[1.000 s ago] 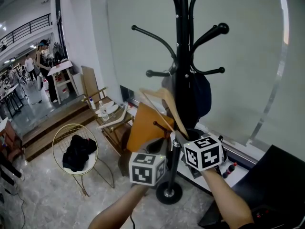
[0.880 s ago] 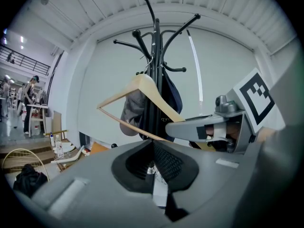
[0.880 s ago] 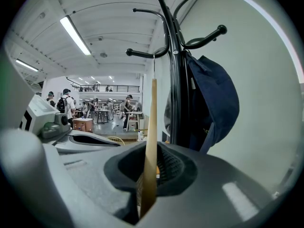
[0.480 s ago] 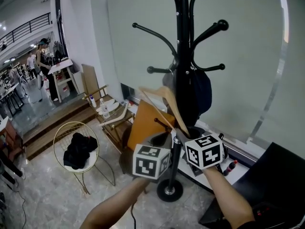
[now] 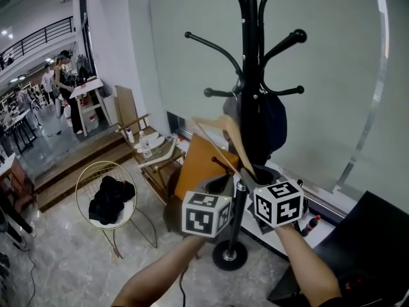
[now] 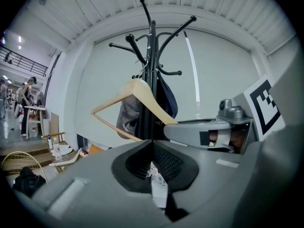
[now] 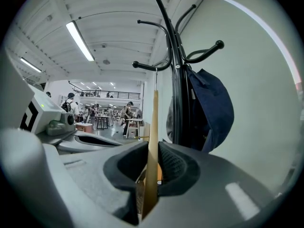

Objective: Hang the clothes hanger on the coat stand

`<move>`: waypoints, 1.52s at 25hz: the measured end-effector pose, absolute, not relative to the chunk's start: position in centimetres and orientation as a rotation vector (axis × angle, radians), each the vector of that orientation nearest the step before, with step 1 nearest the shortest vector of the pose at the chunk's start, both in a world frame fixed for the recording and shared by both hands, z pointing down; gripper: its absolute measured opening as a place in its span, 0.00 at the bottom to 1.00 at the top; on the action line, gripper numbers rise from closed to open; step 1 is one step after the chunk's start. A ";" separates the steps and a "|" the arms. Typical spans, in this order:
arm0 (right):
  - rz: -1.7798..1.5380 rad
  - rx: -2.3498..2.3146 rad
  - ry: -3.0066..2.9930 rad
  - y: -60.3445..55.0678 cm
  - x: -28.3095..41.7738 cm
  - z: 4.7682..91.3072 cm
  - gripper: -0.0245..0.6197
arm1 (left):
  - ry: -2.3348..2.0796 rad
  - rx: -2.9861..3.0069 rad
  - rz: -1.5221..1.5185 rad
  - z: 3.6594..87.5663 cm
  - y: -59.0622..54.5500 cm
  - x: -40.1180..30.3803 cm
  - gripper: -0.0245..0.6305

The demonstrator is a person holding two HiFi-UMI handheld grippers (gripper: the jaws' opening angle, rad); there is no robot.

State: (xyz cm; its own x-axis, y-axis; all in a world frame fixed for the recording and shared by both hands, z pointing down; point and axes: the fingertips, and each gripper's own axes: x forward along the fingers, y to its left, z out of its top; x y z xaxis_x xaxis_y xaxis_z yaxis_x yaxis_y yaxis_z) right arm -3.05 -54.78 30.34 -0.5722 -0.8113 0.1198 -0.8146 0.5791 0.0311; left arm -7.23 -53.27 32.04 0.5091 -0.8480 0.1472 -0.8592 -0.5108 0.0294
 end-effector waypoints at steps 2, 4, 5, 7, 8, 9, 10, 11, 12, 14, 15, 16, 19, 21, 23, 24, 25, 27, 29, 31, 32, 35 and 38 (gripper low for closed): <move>0.035 1.388 -2.685 -54.5 -3.1 30.2 0.13 | -1.500 2.639 0.176 32.1 -52.9 -7.3 0.04; 0.041 1.381 -2.695 -54.3 -3.2 30.2 0.14 | -1.501 2.638 0.181 32.2 -52.6 -7.3 0.04; 0.048 1.377 -2.703 -54.2 -3.2 30.1 0.14 | -1.503 2.637 0.185 32.3 -52.6 -7.3 0.04; 0.057 1.371 -2.716 -54.2 -3.1 30.1 0.14 | -1.507 2.632 0.192 32.4 -52.6 -7.3 0.04; 0.059 1.371 -2.720 -54.2 -3.0 30.1 0.15 | -1.509 2.629 0.194 32.4 -52.6 -7.3 0.04; 0.062 1.373 -2.724 -54.2 -2.8 30.1 0.15 | -1.512 2.626 0.196 32.4 -52.7 -7.3 0.04; 0.066 1.375 -2.728 -54.2 -2.7 30.0 0.15 | -1.515 2.624 0.197 32.4 -52.7 -7.3 0.04; 0.069 1.379 -2.733 -54.1 -2.6 30.0 0.15 | -1.518 2.623 0.196 32.3 -52.6 -7.3 0.04; 0.071 1.380 -2.738 -54.0 -2.5 30.0 0.16 | -1.521 2.623 0.196 32.3 -52.5 -7.2 0.04; 0.071 1.377 -2.745 -53.7 -2.4 30.0 0.16 | -1.526 2.623 0.195 32.2 -52.3 -7.1 0.04; 0.071 1.376 -2.749 -53.6 -2.3 30.1 0.16 | -1.529 2.622 0.195 32.2 -52.2 -7.0 0.04; 0.071 1.376 -2.753 -53.4 -2.2 30.0 0.16 | -1.532 2.621 0.195 32.1 -52.1 -6.9 0.04; 0.069 1.373 -2.768 -52.9 -1.8 29.9 0.16 | -1.544 2.614 0.195 32.1 -51.9 -6.4 0.04; 0.063 1.366 -2.779 -52.5 -1.6 29.8 0.16 | -1.555 2.608 0.192 32.2 -51.7 -6.2 0.04; 0.051 1.356 -2.783 -52.2 -1.4 29.8 0.16 | -1.565 2.603 0.189 32.1 -51.5 -5.9 0.04; 0.047 1.352 -2.784 -52.1 -1.3 29.9 0.16 | -1.569 2.600 0.188 32.1 -51.5 -5.7 0.04; 0.045 1.347 -2.784 -52.0 -1.1 30.0 0.16 | -1.573 2.596 0.187 32.2 -51.4 -5.4 0.04; 0.050 1.335 -2.787 -51.8 -0.8 30.3 0.17 | -1.580 2.586 0.187 32.3 -51.3 -5.0 0.04; 0.055 1.315 -2.792 -51.6 -0.5 30.6 0.19 | -1.592 2.576 0.188 32.5 -51.1 -4.6 0.04; 0.058 1.291 -2.799 -51.3 -0.3 30.9 0.20 | -1.607 2.568 0.185 32.4 -50.9 -4.3 0.04; 0.060 1.280 -2.803 -51.1 -0.2 30.9 0.20 | -1.615 2.563 0.182 32.4 -50.8 -4.1 0.04; 0.065 1.258 -2.809 -50.7 0.4 31.2 0.20 | -1.635 2.552 0.181 32.4 -50.4 -3.6 0.04; 0.065 1.258 -2.810 -50.4 1.0 31.3 0.20 | -1.645 2.544 0.182 32.5 -50.0 -3.2 0.04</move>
